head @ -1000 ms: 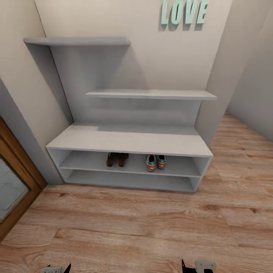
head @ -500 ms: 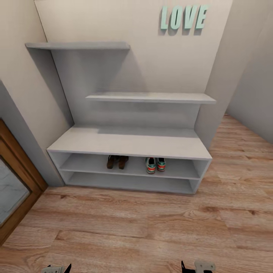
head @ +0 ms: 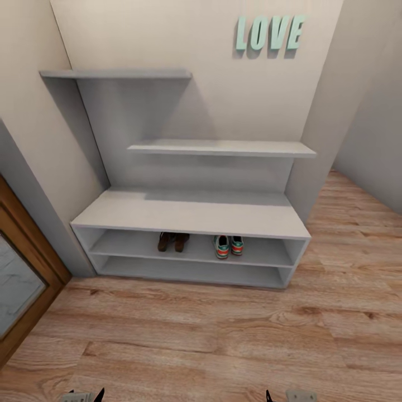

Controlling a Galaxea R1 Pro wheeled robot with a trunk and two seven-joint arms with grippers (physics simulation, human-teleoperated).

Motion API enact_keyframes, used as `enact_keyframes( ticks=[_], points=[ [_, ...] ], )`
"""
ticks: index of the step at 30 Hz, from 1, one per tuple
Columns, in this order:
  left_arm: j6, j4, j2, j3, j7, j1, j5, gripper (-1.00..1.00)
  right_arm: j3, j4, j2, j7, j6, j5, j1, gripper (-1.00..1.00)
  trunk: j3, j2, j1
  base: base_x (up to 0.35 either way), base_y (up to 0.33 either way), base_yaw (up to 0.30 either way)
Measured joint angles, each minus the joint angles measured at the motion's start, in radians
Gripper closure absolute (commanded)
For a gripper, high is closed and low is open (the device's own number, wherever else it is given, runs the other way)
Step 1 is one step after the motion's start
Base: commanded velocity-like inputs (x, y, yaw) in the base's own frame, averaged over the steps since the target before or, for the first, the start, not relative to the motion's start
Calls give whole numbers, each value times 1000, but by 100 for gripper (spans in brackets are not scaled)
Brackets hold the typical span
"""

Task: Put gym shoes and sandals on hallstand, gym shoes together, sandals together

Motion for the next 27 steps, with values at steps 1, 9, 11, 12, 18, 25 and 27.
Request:
enact_keyframes(
  ticks=[1, 9, 11, 12, 18, 25, 27],
  points=[
    [0, 0, 0, 0, 0, 0, 0, -100, 0, 0, 0, 0, 0, 0, 0, -100, 3, 7, -4, 0, 0, 0],
    [0, 1, 0, 0, 0, 0, 0, -100, 0, 0, 0, 0, 0, 0, 0, -100, 28, 63, -35, 0, 0, 0],
    [0, 6, 1, 0, 0, 0, 0, -100, 0, 0, 0, -1, 0, 0, 1, -100, 34, 77, -42, 0, 0, 0],
    [0, 8, 1, 0, 0, 0, 0, -100, 0, 0, 0, -1, 0, 0, 1, -100, 38, 84, -46, 0, 0, 0],
    [-1, 15, 2, 0, 0, 0, 0, -100, 0, 0, 0, 0, 0, 0, 1, -100, 56, 126, -69, 0, 0, 0],
    [-2, 16, 2, 1, 0, 0, 1, -100, 0, 0, 0, -1, 0, 0, 0, -100, 78, 175, -96, 0, 0, 0],
    [-2, 16, 2, 1, 0, 0, 1, -100, 0, 1, 0, 0, 0, 0, 0, -100, 78, 175, -96, 0, 0, 0]
  ],
)
